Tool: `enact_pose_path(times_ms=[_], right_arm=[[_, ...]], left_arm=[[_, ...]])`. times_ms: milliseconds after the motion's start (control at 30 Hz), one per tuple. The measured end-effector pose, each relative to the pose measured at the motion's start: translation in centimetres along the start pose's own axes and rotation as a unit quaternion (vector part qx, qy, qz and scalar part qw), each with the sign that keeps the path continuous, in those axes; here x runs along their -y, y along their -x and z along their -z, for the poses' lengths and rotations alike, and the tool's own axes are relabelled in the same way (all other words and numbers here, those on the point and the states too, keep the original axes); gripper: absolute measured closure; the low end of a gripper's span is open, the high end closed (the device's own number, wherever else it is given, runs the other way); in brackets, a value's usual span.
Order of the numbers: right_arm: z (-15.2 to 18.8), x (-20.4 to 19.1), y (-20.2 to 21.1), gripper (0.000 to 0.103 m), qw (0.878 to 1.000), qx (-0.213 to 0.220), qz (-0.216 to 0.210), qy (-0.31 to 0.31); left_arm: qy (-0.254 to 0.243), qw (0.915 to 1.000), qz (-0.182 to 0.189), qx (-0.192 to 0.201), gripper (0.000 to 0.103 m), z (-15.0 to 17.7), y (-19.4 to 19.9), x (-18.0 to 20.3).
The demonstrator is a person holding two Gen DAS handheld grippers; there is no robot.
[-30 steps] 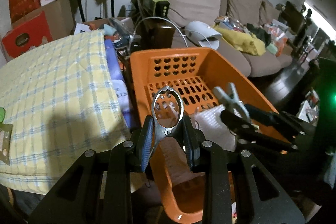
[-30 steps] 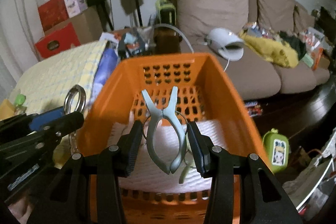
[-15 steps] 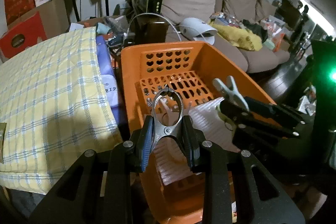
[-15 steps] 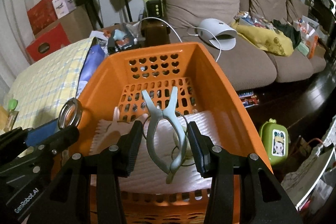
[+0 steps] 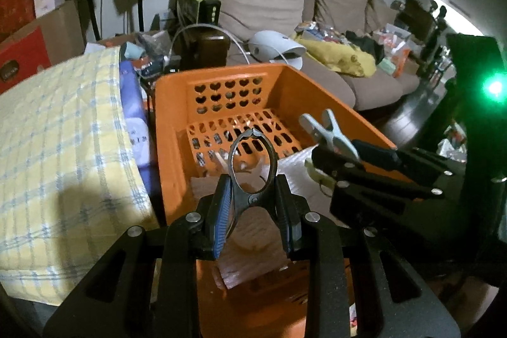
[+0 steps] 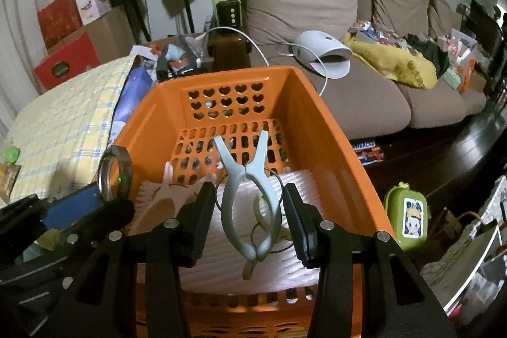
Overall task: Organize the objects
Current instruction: 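Open the left gripper to drop the silver clip while the right releases the clothespin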
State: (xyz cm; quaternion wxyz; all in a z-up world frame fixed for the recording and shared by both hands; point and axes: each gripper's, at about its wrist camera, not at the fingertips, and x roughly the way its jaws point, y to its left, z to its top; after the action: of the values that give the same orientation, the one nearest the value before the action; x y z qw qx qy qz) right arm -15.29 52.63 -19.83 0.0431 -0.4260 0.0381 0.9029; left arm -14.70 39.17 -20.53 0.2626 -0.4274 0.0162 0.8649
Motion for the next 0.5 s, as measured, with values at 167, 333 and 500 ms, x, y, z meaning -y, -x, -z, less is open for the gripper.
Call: enact_pose_path(times_ms=[167, 333, 500], right_arm=[[0.07, -0.02, -0.20, 0.058, 1.000, -0.004, 0.001, 0.003], [0.15, 0.21, -0.17, 0.058, 1.000, -0.006, 0.003, -0.002], [0.17, 0.34, -0.23, 0.058, 1.000, -0.008, 0.003, -0.003]], left_arm=[[0.002, 1.0000, -0.005, -0.005, 0.078, 0.46, -0.78, -0.40], [0.007, 1.0000, -0.005, 0.004, 0.078, 0.40, -0.77, -0.47], [0.009, 1.0000, 0.000, 0.000, 0.078, 0.56, -1.05, -0.19]])
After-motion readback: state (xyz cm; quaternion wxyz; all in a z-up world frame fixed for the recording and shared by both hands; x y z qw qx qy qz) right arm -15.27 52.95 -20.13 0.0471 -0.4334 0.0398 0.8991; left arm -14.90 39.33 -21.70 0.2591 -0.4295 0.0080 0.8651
